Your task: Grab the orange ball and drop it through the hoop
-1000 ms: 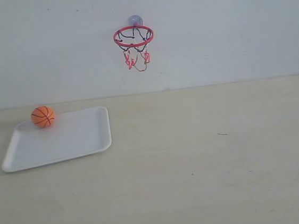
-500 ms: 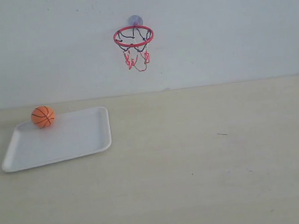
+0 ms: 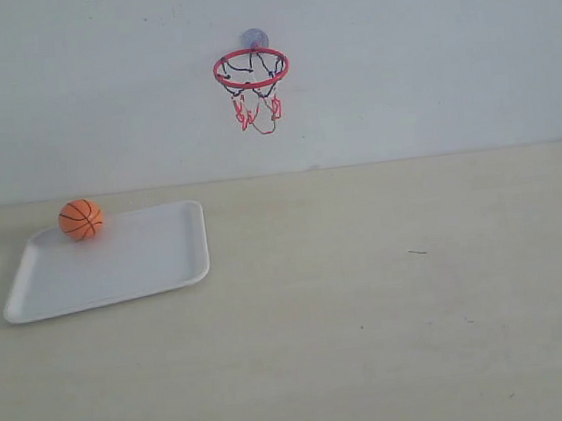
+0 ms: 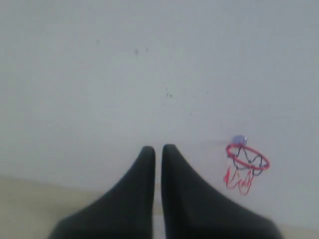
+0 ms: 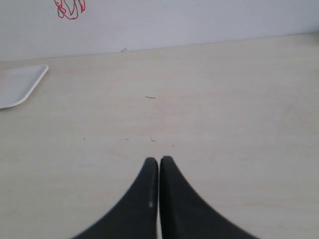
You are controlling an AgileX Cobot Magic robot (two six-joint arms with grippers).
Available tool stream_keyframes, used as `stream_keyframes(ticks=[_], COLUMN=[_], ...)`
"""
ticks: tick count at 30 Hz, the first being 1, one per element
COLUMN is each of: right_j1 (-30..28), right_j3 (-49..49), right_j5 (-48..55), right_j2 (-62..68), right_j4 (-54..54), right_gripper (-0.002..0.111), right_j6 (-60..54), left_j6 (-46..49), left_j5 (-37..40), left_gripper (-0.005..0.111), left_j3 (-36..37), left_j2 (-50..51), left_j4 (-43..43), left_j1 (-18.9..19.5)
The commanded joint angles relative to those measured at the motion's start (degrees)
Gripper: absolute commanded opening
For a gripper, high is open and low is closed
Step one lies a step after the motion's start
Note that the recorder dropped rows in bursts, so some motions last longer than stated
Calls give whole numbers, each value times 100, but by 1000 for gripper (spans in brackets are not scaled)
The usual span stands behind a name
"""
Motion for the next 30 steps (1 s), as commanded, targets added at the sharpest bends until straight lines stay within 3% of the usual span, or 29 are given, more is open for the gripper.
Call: stream_keyframes(ticks=[1,4,7,10,16,24,28,30], right_j1=[-29,-29,-29,-29,-29,-29,-29,-29], right_j3=[-6,-6,-6,-6,-6,-6,-6,-6], right_j5=[-70,-70,-70,-70,-70,-70,-70,-70], right_j2=[-26,-26,-26,-26,-26,-26,-26,-26], right_j4=[-8,-8,-8,-8,-8,-8,-8,-8], right_gripper=[0,0,0,0,0,0,0,0], right_j6=[-23,-23,-23,-23,-23,-23,-23,-23], left_j6=[19,19,159,231,705,1186,1265,1396], left_j5=[1780,3007,3512,3404,2448,4242,4981,5333], left_gripper=[4,4,4,4,4,5,20,36], left_j3=[-1634,-2601,-3302,-3709,-4093,-6974,-8253,-8837], left_j2=[2117,3312,4206,4856,5816,8161,9171,9608], left_j4=[-285,-285,-130,-105,-23,-23,-23,-23], left_j1=[19,19,19,19,19,19,19,19])
